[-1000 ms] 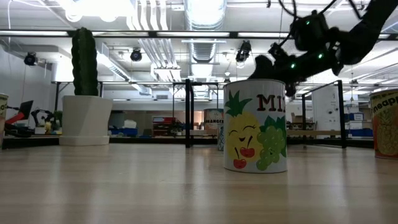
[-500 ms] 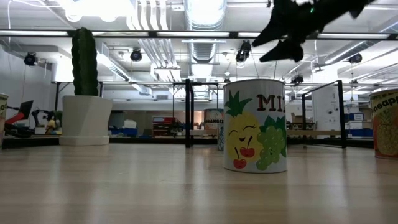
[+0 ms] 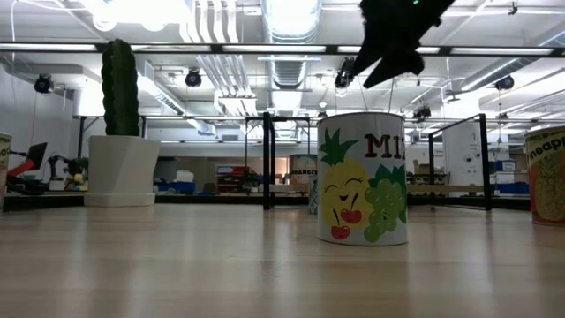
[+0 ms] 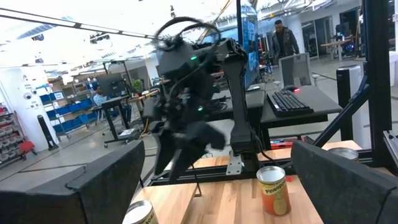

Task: Pick and place cans onto a shelf
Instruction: Put the canned tomatoes on the shelf

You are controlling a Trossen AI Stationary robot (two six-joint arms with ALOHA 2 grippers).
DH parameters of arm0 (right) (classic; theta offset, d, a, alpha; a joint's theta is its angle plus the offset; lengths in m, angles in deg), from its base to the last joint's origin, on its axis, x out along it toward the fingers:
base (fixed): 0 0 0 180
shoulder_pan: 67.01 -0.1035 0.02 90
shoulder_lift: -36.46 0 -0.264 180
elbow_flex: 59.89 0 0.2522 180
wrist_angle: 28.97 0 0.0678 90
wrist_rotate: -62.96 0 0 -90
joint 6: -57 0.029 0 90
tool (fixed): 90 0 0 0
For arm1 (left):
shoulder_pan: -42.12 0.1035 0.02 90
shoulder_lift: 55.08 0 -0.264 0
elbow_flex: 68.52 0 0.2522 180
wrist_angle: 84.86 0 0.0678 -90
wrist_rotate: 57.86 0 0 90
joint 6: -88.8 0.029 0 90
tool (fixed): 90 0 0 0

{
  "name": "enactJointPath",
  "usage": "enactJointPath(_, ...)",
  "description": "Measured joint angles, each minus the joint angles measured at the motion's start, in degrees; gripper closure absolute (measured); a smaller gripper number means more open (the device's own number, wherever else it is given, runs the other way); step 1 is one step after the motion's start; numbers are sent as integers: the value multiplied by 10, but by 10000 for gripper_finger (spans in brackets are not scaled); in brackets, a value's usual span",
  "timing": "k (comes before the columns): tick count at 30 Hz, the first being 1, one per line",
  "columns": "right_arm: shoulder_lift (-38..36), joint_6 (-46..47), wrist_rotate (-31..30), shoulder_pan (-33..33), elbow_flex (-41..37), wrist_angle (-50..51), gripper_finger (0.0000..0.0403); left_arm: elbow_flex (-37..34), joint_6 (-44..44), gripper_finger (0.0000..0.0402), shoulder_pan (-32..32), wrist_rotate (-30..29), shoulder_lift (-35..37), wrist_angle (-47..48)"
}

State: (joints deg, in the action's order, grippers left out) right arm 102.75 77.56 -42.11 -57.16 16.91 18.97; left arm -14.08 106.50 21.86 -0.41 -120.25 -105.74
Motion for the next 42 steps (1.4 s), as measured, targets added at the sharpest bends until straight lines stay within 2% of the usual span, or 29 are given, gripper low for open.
enactJointPath(6,82,-56,5,61,63,49,315,0,0,15,0,0,0,0)
enactJointPath(8,104,-80,25,82,72,50,367,0,0,15,0,0,0,0)
enactJointPath(9,114,-88,40,92,75,49,380,0,0,15,0,0,0,0)
enactJointPath(12,141,-95,76,117,82,47,387,0,0,15,0,0,0,0)
enactJointPath(18,164,-127,96,133,82,50,394,0,0,15,0,0,0,1)
enactJointPath(42,158,-196,90,134,76,106,394,0,-2,15,0,0,0,1)
